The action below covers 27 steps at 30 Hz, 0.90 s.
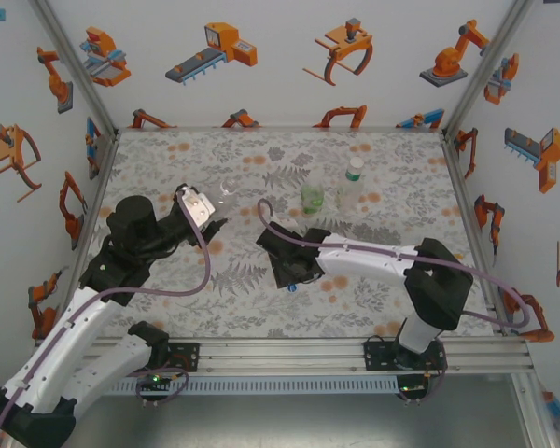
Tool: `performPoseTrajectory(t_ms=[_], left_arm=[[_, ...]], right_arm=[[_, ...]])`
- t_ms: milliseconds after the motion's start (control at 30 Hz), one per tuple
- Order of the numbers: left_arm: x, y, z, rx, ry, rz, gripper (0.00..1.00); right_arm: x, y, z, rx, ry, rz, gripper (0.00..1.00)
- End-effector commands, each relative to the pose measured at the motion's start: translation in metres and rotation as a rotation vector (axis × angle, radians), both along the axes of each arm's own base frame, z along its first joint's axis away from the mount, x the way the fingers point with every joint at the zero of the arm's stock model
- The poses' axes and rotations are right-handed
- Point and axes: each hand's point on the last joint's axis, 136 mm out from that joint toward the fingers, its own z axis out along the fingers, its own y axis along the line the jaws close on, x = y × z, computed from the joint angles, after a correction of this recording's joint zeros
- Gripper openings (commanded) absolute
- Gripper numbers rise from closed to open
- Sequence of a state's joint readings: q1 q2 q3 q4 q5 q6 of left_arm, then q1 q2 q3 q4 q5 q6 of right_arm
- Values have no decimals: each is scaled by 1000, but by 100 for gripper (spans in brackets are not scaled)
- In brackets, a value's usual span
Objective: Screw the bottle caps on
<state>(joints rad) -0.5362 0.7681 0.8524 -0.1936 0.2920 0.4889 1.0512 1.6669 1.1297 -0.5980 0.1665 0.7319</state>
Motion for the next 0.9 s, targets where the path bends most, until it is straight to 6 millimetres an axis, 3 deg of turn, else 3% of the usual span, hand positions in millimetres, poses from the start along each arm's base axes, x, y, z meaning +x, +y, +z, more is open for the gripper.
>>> performPoseTrajectory(t_ms=[0, 433, 867], left_arm=[[-1, -2, 4, -26, -6, -11, 0], [4, -4, -2, -14, 22, -6, 0], [7, -7, -8, -3, 47, -10, 0]], right_arm=[[5, -8, 3, -53, -26, -37, 46], [4, 0, -14, -29, 6, -53, 48], [0, -9, -31, -57, 27, -74, 47]])
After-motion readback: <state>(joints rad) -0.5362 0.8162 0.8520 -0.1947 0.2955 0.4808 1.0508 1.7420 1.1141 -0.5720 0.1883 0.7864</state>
